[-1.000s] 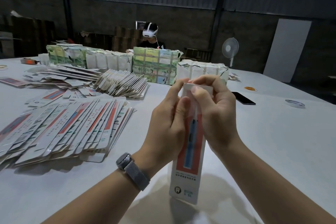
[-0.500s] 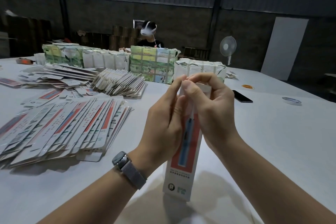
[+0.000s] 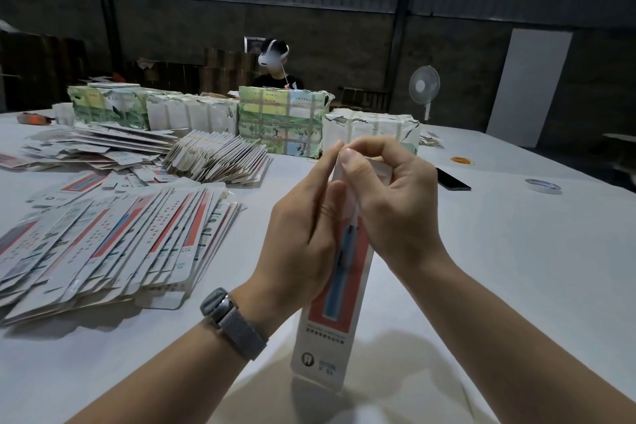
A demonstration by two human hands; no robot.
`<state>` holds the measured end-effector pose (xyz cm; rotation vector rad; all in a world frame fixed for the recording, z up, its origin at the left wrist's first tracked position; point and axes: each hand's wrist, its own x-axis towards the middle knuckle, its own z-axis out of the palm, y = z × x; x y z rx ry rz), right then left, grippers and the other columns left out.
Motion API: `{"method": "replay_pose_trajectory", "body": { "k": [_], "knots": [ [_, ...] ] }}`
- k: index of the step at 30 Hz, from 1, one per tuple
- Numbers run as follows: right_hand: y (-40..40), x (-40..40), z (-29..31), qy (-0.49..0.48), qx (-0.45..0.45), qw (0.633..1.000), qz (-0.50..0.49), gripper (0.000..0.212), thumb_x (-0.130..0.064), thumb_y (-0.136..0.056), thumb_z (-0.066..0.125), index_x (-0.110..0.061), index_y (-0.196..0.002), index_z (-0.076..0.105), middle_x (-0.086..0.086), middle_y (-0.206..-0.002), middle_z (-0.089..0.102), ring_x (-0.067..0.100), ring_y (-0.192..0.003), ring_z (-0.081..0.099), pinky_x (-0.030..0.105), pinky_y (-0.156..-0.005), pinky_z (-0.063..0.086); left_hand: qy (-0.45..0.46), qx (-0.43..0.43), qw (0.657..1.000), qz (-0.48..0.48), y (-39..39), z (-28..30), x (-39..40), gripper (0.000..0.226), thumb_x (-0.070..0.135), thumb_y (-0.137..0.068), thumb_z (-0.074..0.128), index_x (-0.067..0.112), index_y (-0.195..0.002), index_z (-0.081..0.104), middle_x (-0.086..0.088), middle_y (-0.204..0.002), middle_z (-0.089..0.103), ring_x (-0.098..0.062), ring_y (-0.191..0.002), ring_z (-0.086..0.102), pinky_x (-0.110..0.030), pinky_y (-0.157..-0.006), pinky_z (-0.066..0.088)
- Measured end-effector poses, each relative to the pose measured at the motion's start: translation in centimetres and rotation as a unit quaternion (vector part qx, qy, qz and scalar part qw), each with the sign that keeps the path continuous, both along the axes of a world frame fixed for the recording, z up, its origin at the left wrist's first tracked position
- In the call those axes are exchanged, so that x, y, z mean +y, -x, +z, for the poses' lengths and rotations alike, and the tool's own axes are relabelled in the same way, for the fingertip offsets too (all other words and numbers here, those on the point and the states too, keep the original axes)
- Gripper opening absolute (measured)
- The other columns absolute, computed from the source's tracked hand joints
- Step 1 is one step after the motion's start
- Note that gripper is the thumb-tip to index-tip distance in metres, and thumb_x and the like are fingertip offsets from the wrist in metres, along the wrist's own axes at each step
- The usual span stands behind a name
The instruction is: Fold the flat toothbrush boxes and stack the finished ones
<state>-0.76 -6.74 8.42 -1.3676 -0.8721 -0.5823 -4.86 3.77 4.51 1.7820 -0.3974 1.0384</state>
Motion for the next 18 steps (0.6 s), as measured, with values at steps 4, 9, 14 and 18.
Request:
{"method": "replay_pose_trajectory", "body": {
  "k": [4, 9, 14, 18],
  "knots": [
    [0.07, -0.01, 0.03, -0.005, 0.003, 1.000, 0.004, 0.008, -0.004, -0.094, 0.061, -0.006, -0.089, 0.068, -0.016, -0.071, 0.066, -0.002, -0.068, 0.064, 0.013, -0.064, 0.048, -0.007, -0.002, 1.000, 0.003, 0.02, 0.18, 0.00, 0.046, 0.027, -0.104, 0.039, 0.021, -0.150, 0.042, 0.002, -0.143, 0.059, -0.003, -0.129, 0.057, -0.027, -0.107, 0.048],
    [0.21, 0.11, 0.09, -0.015, 0.014, 1.000, 0.012, 0.010, -0.003, -0.097, 0.059, -0.009, -0.090, 0.065, -0.019, -0.071, 0.066, -0.004, -0.069, 0.063, 0.012, -0.066, 0.048, -0.029, 0.001, 1.000, -0.002, 0.14, 0.04, 0.05, 0.046, 0.030, -0.105, 0.038, 0.028, -0.151, 0.037, 0.024, -0.119, 0.062, -0.001, -0.108, 0.065, -0.027, -0.091, 0.055],
    [0.30, 0.13, 0.36, -0.017, 0.011, 0.999, 0.033, 0.015, -0.008, -0.098, 0.055, -0.018, -0.089, 0.061, -0.023, -0.075, 0.065, -0.005, -0.072, 0.062, 0.012, -0.067, 0.048, -0.039, -0.008, 0.999, -0.022, 0.20, 0.05, 0.21, 0.047, 0.043, -0.102, 0.035, 0.041, -0.149, 0.030, 0.024, -0.082, 0.058, -0.010, -0.071, 0.062, -0.035, -0.064, 0.055],
    [0.35, 0.21, 0.50, -0.018, 0.026, 0.998, 0.057, 0.013, -0.013, -0.096, 0.052, -0.019, -0.089, 0.061, -0.021, -0.074, 0.064, -0.003, -0.070, 0.059, 0.014, -0.066, 0.047, -0.037, -0.004, 0.999, -0.027, 0.16, 0.13, 0.22, 0.044, 0.035, -0.105, 0.038, 0.044, -0.148, 0.033, 0.016, -0.091, 0.064, -0.014, -0.080, 0.067, -0.043, -0.073, 0.057]
  ]
}}
